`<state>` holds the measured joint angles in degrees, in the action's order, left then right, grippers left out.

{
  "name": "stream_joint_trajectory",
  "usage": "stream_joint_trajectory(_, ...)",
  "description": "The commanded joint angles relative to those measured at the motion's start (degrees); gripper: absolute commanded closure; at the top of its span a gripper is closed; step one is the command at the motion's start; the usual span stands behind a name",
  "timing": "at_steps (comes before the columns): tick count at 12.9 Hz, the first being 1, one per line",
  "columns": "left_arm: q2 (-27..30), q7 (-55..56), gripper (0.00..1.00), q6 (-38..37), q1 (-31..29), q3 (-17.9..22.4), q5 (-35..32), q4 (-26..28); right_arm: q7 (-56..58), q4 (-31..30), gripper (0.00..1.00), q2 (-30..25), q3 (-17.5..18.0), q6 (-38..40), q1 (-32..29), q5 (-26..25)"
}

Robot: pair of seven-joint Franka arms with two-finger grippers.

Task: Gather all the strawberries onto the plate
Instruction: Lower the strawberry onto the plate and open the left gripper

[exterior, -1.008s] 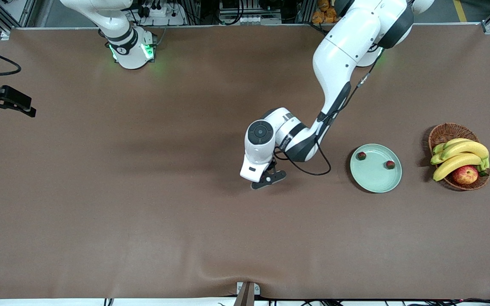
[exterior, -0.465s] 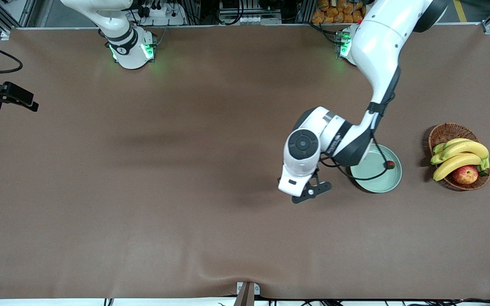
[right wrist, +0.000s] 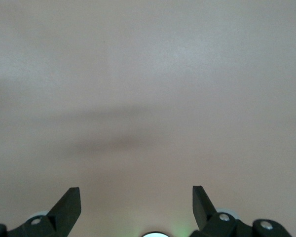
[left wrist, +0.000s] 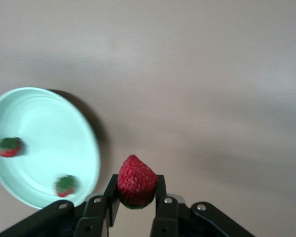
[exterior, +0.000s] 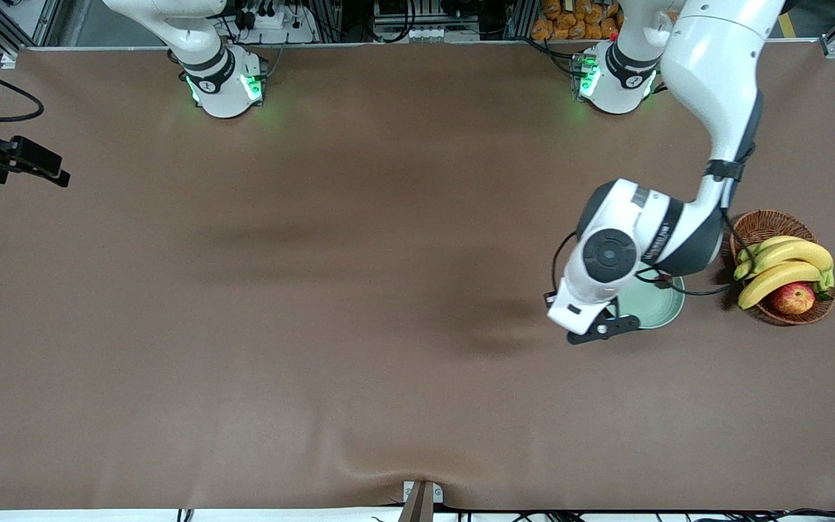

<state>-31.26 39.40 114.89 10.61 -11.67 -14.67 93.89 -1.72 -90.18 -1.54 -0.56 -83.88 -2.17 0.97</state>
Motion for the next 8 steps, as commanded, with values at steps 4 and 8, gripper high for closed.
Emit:
stream_joint_trajectory(4, 5.3, -9.1, 1.0, 8.7, -9.3, -1.5, -1.1, 15.3, -0.1, -1.8, 0.0, -1.8, 0.7, -1.4, -0.3, 0.4)
stream_joint_trajectory(8, 5.2, -18.4, 1.0, 13.2, -15.0, -1.6, -1.1, 19.1, -0.2, -1.5, 0.0, -2.1, 0.9, -1.5, 0.2, 0.1)
